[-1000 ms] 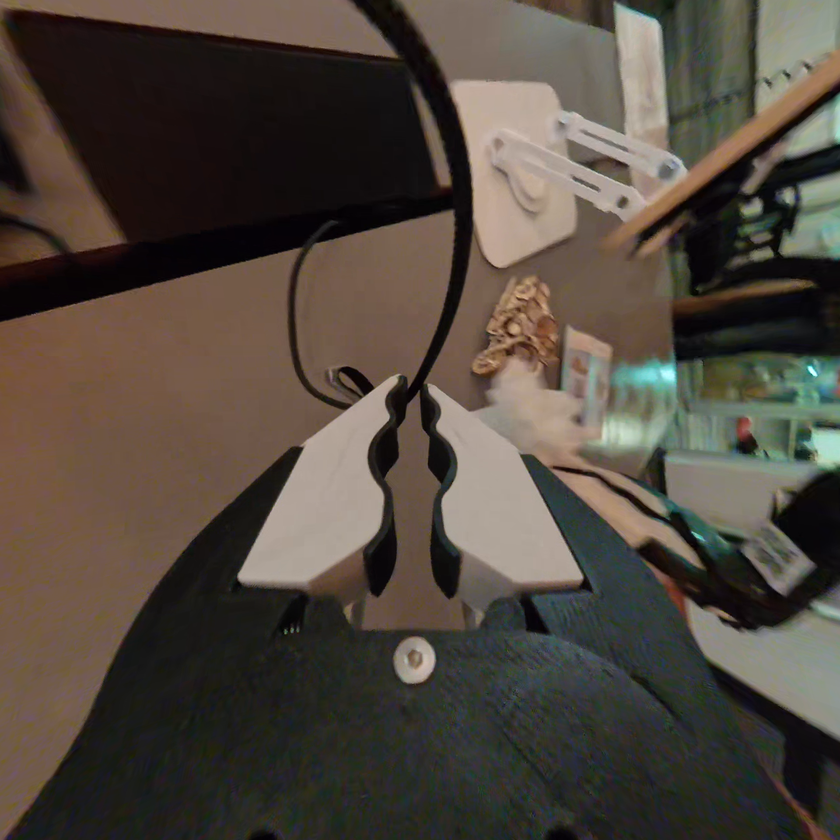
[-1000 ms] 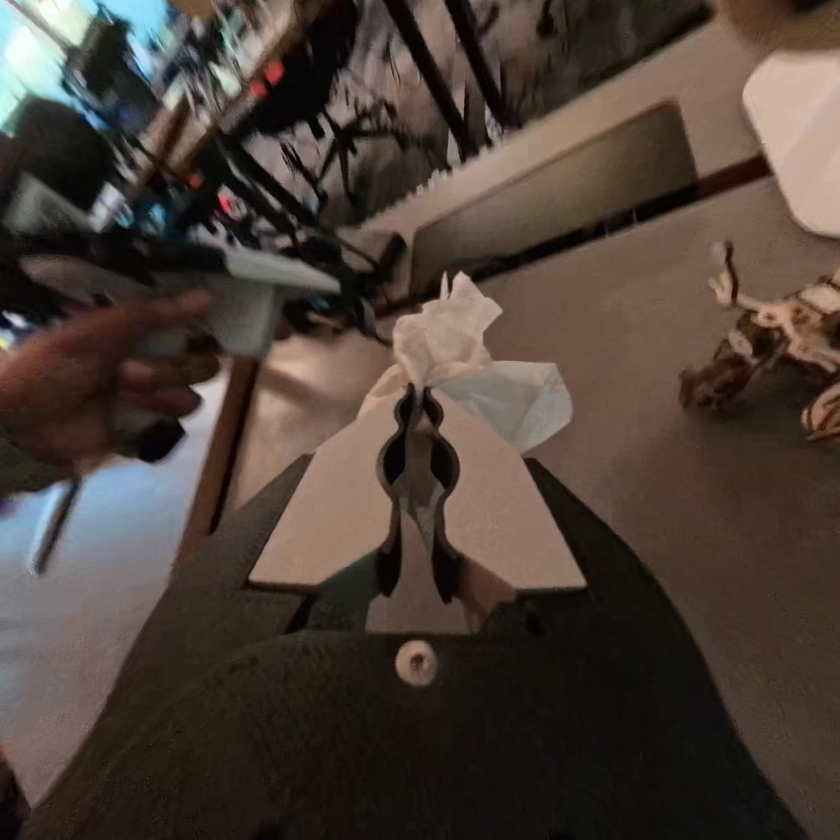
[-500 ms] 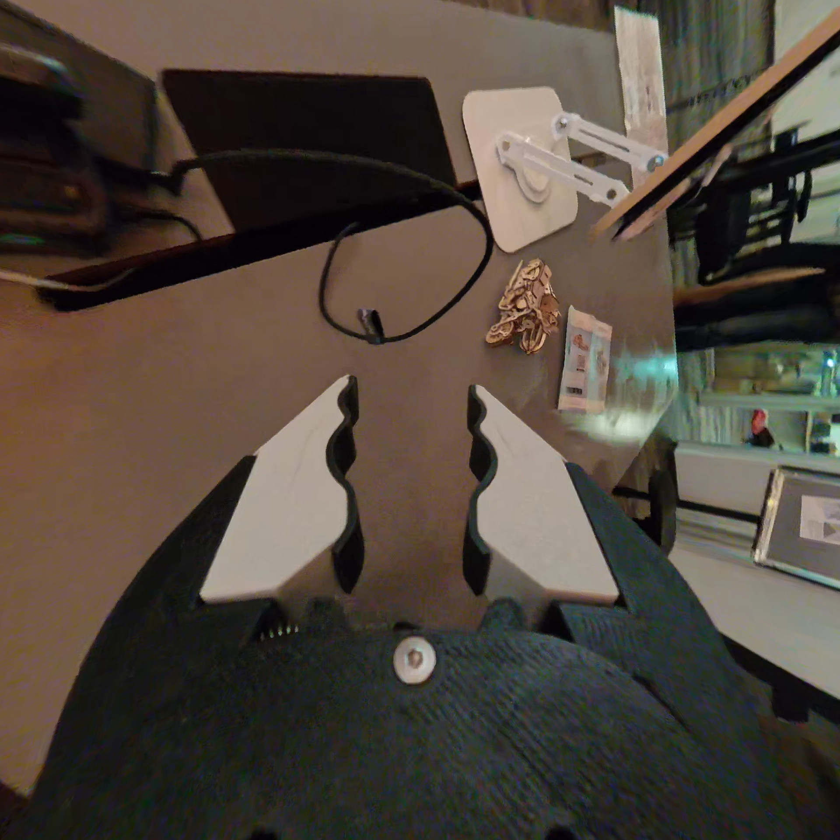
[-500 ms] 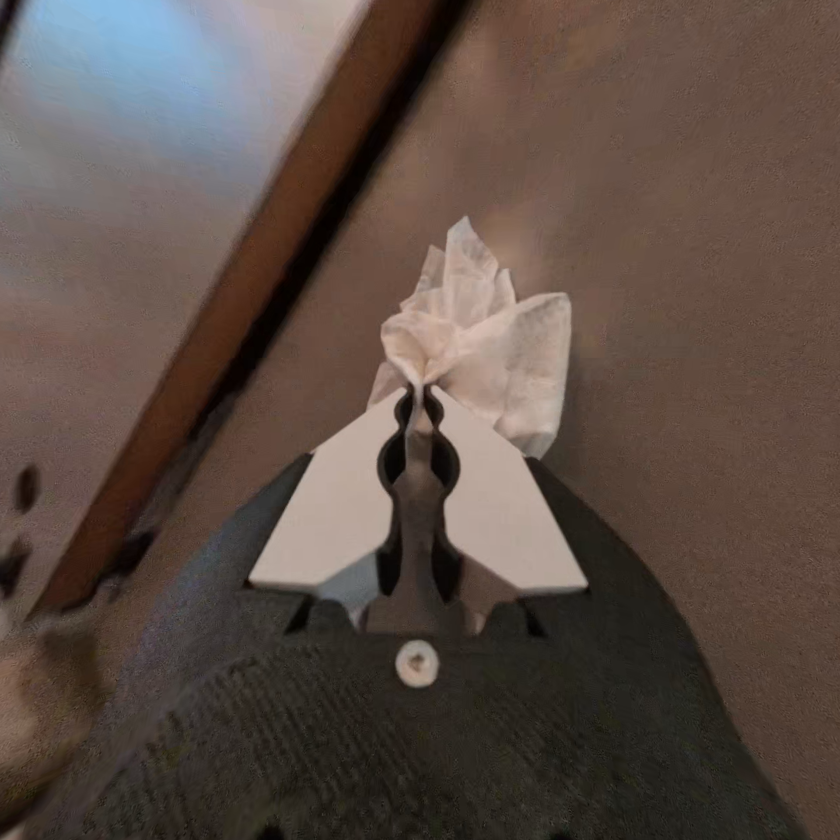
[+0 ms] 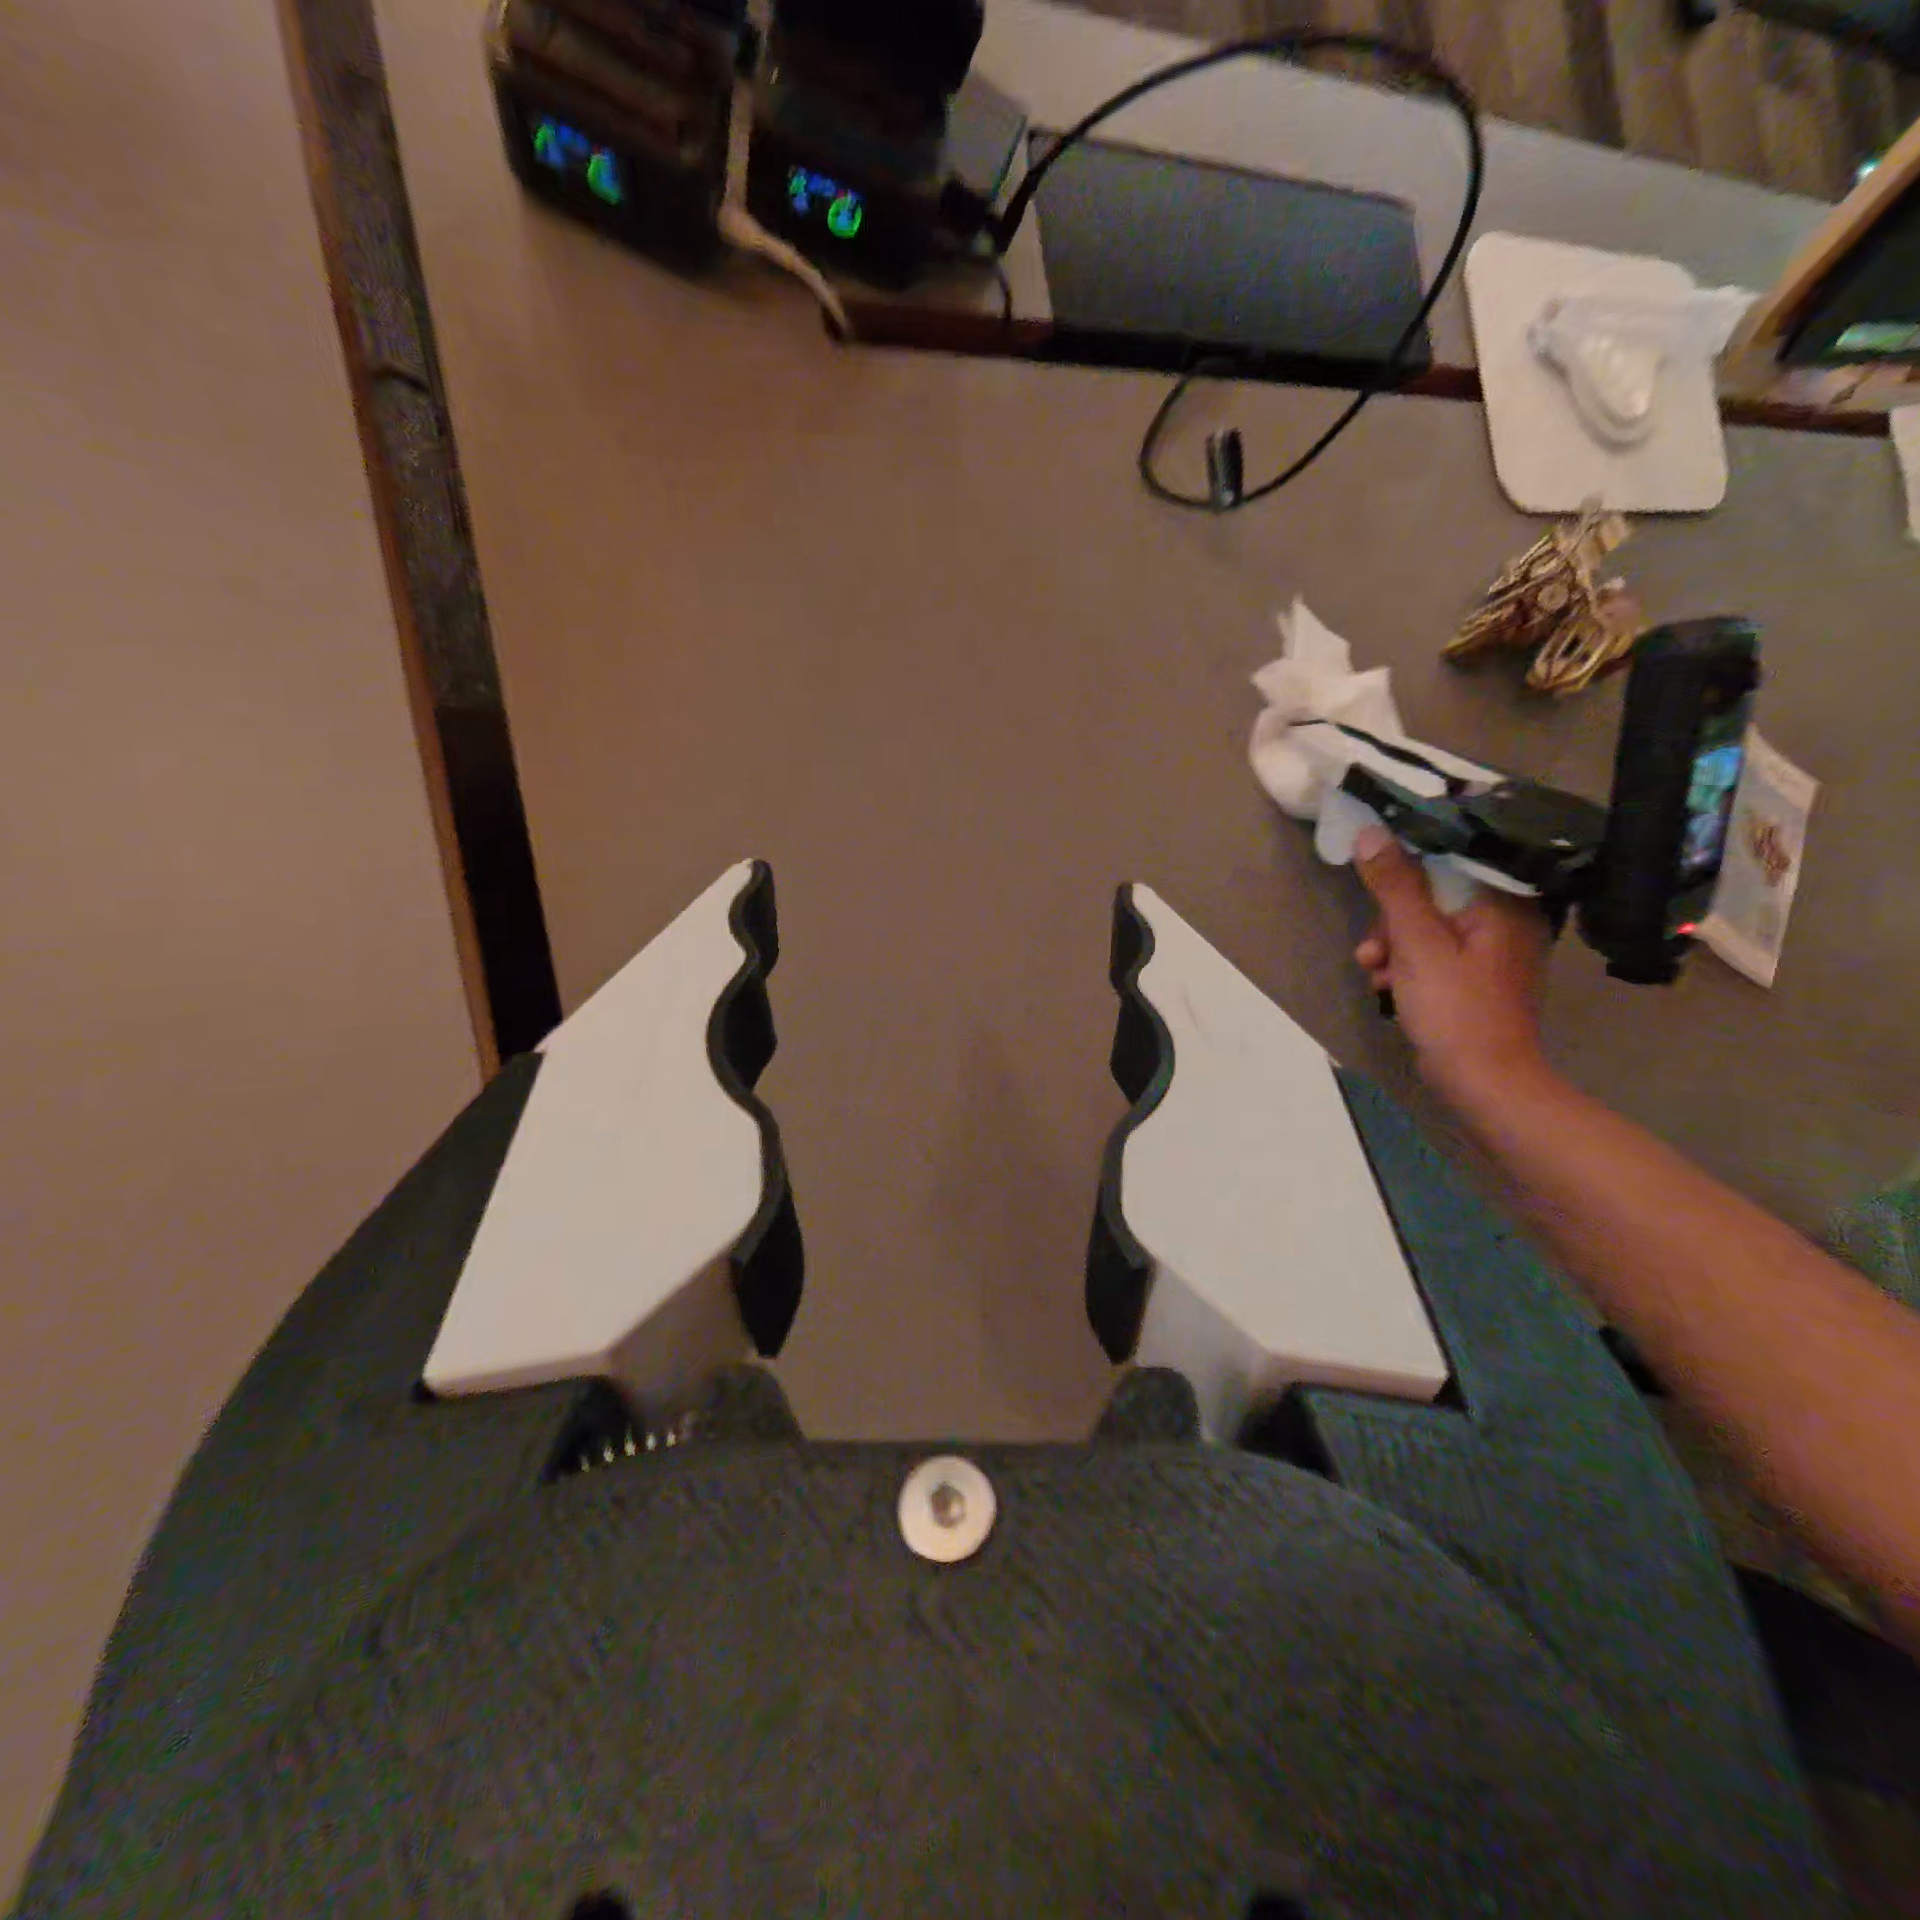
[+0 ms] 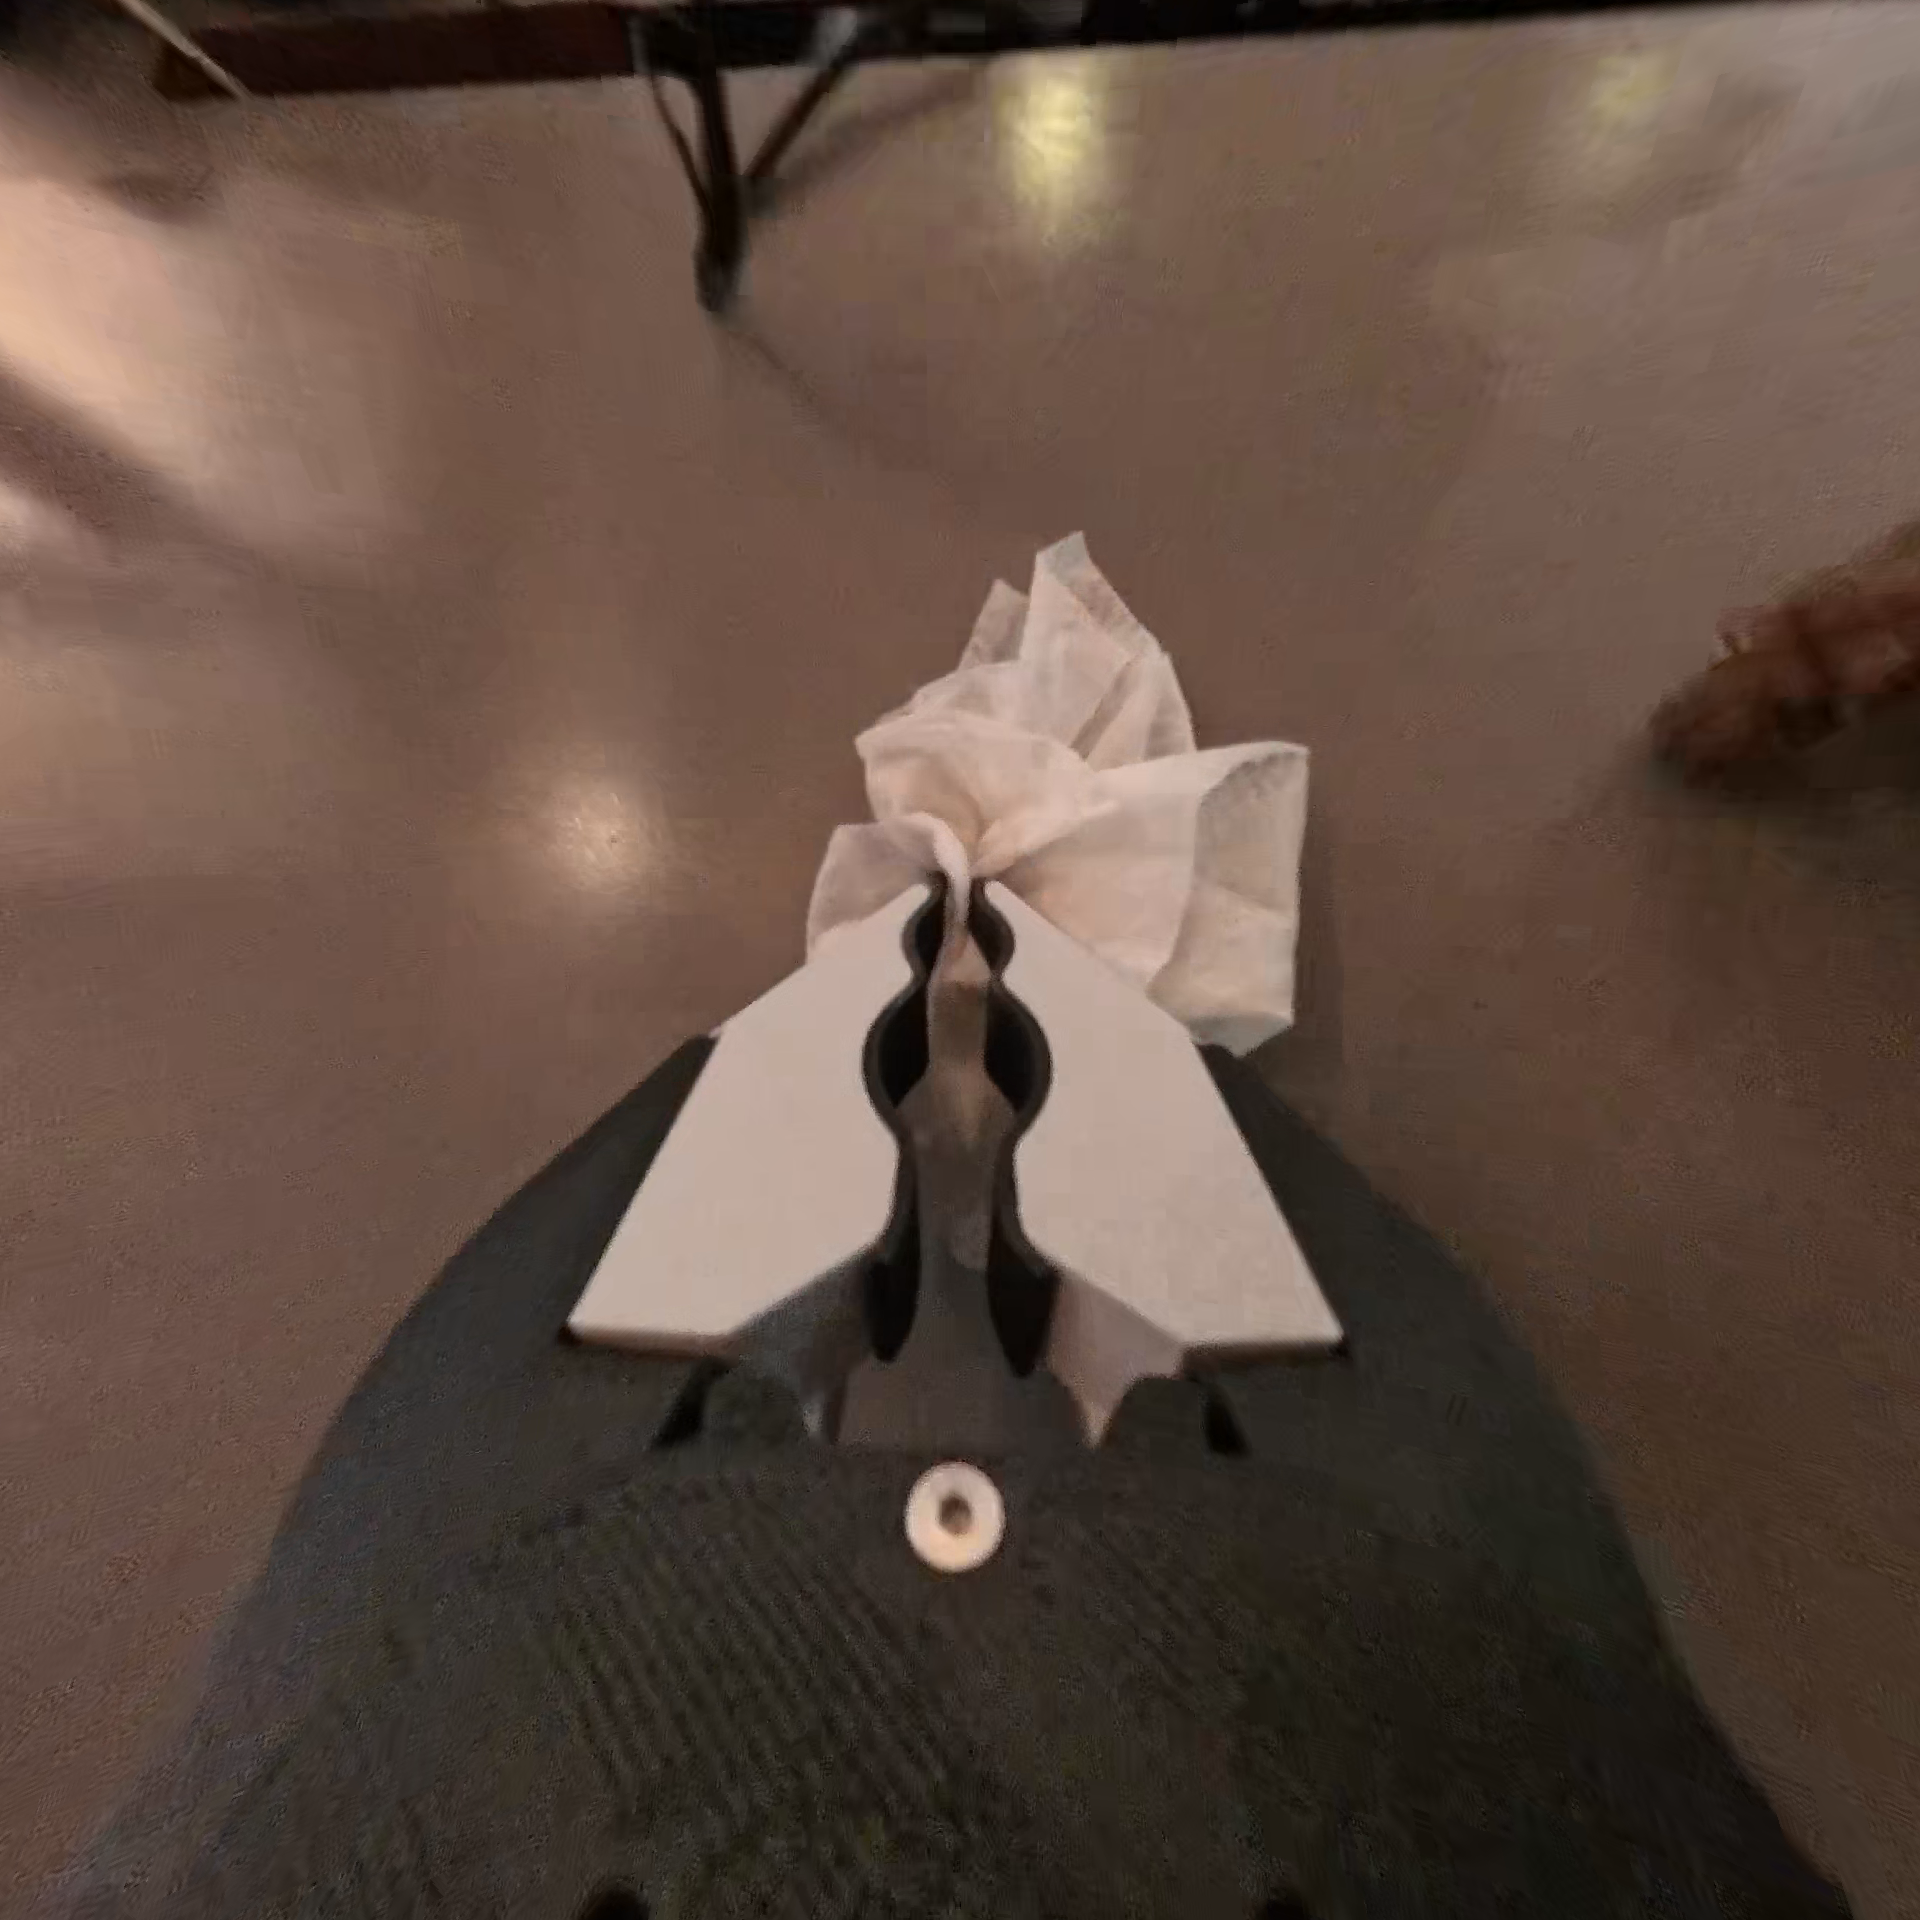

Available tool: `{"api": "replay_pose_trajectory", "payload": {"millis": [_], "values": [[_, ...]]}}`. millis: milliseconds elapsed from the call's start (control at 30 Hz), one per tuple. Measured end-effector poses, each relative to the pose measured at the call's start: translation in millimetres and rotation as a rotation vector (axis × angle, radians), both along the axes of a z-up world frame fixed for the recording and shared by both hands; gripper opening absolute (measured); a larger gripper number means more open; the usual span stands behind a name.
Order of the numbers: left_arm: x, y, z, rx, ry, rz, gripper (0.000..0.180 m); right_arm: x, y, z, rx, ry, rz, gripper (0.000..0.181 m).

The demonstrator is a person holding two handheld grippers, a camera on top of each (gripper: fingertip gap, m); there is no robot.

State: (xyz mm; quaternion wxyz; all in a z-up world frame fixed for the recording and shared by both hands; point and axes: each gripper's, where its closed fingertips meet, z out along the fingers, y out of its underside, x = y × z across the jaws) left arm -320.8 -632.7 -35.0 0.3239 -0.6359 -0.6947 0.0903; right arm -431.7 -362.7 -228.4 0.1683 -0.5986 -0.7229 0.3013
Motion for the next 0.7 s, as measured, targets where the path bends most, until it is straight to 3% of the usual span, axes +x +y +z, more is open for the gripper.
{"api": "replay_pose_trajectory", "payload": {"millis": [67,167,233,267,400,500,600,700], "values": [[19,-6,0,0.017,-0.008,0.025,0.06,23,-16,0,-0.052,-0.013,0.031,0.002],[38,-12,-4,0.03,-0.022,0.049,0.059,77,-118,1,-0.201,-0.09,0.366,0.002],[48,-15,-5,0.025,-0.039,0.047,0.059,84,-138,1,-0.014,-0.035,0.589,0.002],[50,-16,-3,0.023,-0.038,0.043,0.059,69,-127,1,0.036,-0.011,0.568,0.002],[57,-23,12,-0.014,-0.003,0.023,0.059,1,-28,1,-0.113,-0.062,0.102,0.002],[66,-36,17,-0.054,0.001,0.06,0.059,7,-18,2,-0.147,-0.056,0.003,0.002],[77,-61,19,-0.155,0.005,0.12,0.06,64,-109,2,-0.274,-0.106,0.234,0.002],[87,-76,26,-0.183,0.014,0.142,0.059,192,-237,4,-0.356,-0.213,0.73,0.003]]}}
